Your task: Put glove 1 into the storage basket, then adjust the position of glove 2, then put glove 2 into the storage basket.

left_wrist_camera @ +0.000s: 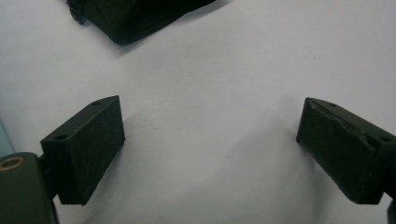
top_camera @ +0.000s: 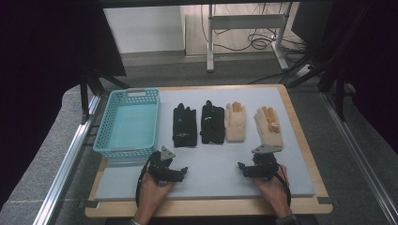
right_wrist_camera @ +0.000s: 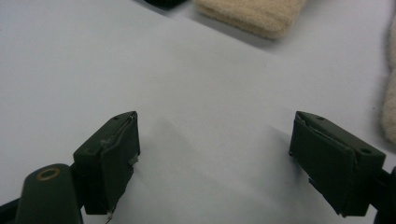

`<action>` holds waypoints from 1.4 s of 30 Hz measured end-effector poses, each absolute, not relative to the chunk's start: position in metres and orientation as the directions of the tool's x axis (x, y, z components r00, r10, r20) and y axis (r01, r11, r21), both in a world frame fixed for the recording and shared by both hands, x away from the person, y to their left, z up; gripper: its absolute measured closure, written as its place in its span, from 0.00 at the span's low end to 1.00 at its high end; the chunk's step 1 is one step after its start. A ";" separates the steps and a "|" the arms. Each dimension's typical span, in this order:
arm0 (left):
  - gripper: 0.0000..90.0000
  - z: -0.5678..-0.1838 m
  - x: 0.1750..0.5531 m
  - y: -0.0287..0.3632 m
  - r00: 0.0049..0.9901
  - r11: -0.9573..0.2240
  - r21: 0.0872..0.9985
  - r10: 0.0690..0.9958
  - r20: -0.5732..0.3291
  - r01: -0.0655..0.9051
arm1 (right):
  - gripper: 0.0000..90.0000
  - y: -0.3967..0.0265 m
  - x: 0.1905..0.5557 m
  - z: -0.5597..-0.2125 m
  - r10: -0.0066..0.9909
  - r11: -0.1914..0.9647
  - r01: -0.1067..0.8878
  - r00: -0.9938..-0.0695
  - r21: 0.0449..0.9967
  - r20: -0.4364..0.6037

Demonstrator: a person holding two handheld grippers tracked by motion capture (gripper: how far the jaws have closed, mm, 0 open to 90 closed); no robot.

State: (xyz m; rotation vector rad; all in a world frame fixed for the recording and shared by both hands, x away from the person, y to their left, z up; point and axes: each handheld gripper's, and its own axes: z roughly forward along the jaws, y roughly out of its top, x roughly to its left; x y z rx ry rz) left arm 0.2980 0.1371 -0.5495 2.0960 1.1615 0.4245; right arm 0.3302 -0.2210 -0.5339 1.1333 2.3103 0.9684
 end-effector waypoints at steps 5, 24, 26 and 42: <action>0.09 -0.549 0.298 0.137 0.546 -0.359 0.707 0.837 -0.047 0.610 | 0.17 -0.221 0.330 -0.534 0.801 0.434 0.533 -0.597 0.726 -0.040; 0.09 -0.549 0.298 0.137 0.545 -0.358 0.706 0.837 -0.047 0.610 | 0.18 -0.220 0.343 -0.519 0.785 0.425 0.547 -0.619 0.721 0.007; 0.09 -0.549 0.298 0.137 0.545 -0.358 0.706 0.837 -0.047 0.610 | 0.18 -0.218 0.345 -0.517 0.778 0.435 0.545 -0.628 0.717 0.005; 0.09 -0.549 0.298 0.137 0.545 -0.360 0.705 0.837 -0.046 0.611 | 0.22 -0.194 0.372 -0.501 0.736 0.474 0.536 -0.676 0.698 0.020</action>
